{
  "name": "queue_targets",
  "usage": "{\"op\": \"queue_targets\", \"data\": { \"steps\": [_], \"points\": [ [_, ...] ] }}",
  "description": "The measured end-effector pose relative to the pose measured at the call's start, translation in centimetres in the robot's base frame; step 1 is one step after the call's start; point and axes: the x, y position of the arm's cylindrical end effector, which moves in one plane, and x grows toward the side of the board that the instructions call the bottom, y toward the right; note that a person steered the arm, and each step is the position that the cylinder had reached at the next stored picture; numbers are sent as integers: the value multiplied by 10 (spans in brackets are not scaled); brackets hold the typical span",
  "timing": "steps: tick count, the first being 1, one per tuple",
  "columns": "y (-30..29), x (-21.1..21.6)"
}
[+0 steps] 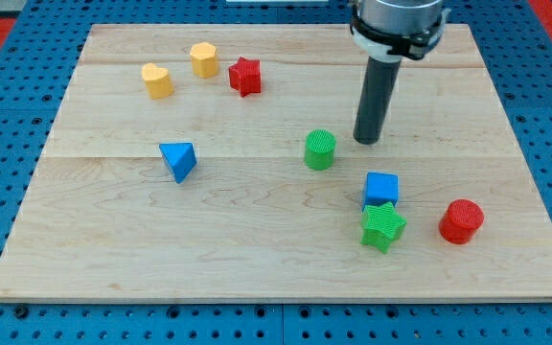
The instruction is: Push the green circle into the blue cube
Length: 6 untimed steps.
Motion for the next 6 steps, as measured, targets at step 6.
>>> {"op": "queue_targets", "data": {
  "steps": [6],
  "points": [
    [12,71]
  ]
}}
